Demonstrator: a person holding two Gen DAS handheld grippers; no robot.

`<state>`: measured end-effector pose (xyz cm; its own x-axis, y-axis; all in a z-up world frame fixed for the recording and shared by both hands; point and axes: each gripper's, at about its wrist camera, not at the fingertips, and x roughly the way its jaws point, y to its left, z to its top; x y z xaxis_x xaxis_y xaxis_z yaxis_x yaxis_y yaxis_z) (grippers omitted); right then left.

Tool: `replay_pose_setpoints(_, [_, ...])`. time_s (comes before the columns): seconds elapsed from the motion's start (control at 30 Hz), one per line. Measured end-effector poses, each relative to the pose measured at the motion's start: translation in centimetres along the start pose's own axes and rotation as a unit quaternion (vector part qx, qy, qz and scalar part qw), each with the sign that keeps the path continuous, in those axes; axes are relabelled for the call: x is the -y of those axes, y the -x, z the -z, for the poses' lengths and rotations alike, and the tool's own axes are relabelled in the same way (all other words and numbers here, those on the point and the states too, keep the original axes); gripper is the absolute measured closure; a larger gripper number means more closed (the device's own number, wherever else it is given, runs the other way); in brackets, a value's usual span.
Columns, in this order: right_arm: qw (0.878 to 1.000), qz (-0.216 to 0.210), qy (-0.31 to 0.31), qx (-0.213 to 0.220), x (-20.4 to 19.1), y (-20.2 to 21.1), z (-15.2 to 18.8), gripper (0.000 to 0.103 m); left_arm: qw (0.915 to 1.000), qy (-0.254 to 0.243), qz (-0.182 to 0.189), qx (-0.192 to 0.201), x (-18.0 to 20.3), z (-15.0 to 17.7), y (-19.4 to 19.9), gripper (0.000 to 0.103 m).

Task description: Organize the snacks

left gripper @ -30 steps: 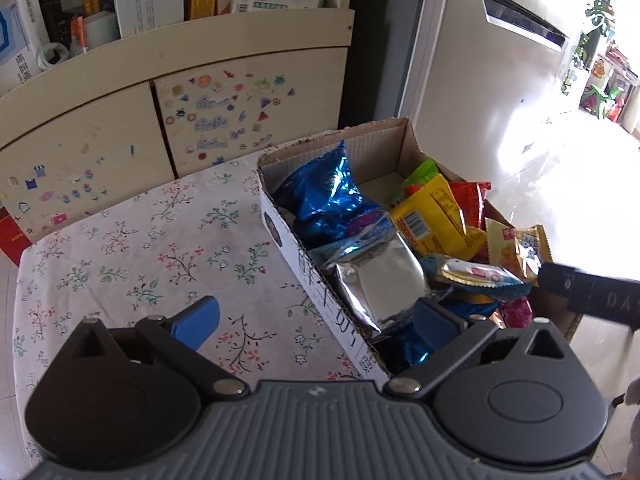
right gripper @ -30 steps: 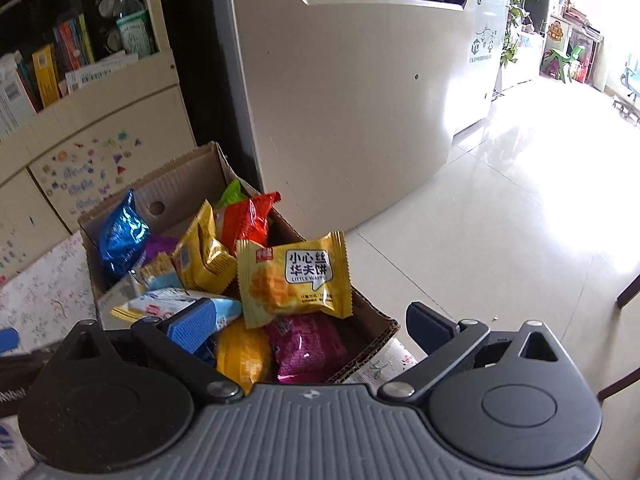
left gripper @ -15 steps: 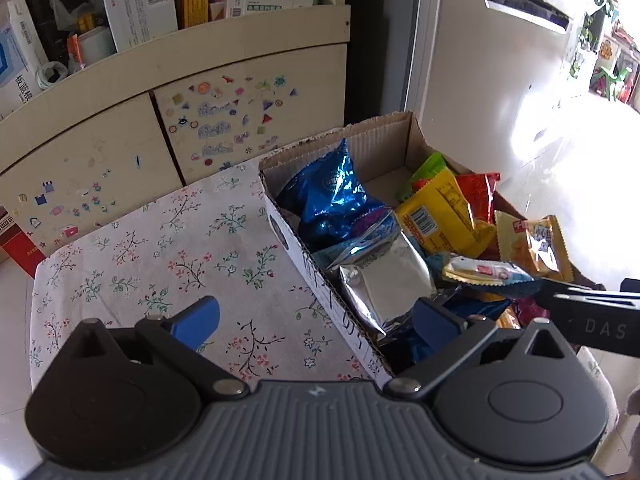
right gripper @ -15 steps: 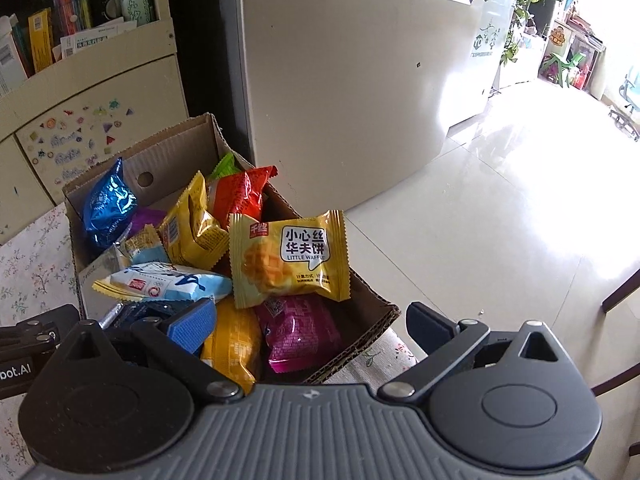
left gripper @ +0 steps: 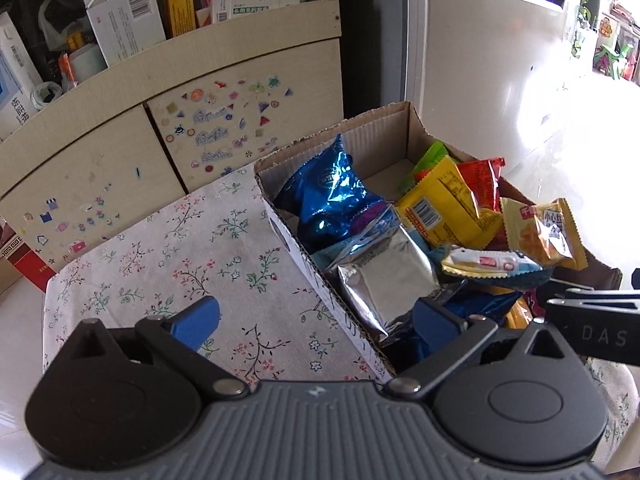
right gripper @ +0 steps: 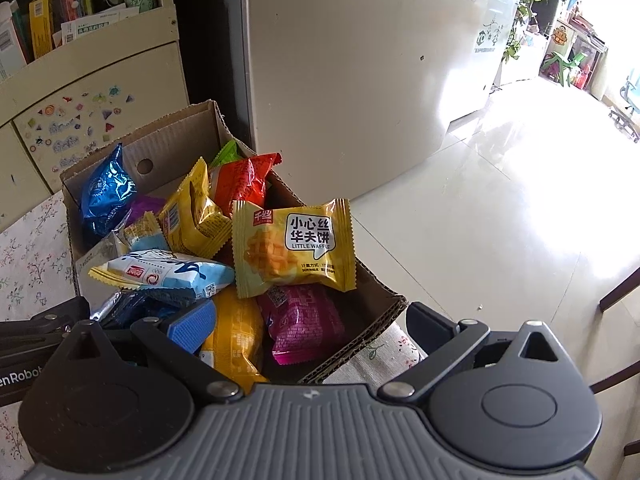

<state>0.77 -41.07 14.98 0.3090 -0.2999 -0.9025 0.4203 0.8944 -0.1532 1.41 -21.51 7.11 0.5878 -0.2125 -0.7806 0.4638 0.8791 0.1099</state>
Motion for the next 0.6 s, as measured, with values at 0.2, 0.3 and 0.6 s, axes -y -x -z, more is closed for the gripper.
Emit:
replay_pose_setpoints(0.2, [1.0, -0.001, 0.0, -0.002, -0.03, -0.12, -0.01, 0.0, 0.9999, -0.004, -0.013, 0.007, 0.13, 0.0, 0.07, 0.001])
replay_pose_setpoints(0.3, [1.0, -0.001, -0.001, -0.002, -0.04, -0.11, 0.01, 0.0, 0.9998, -0.006, -0.017, 0.009, 0.15, 0.02, 0.16, 0.001])
replay_pose_setpoints(0.6, [1.0, -0.003, -0.006, -0.002, 0.13, -0.07, 0.04, 0.0, 0.9994, -0.009, -0.024, 0.021, 0.21, 0.03, 0.61, 0.001])
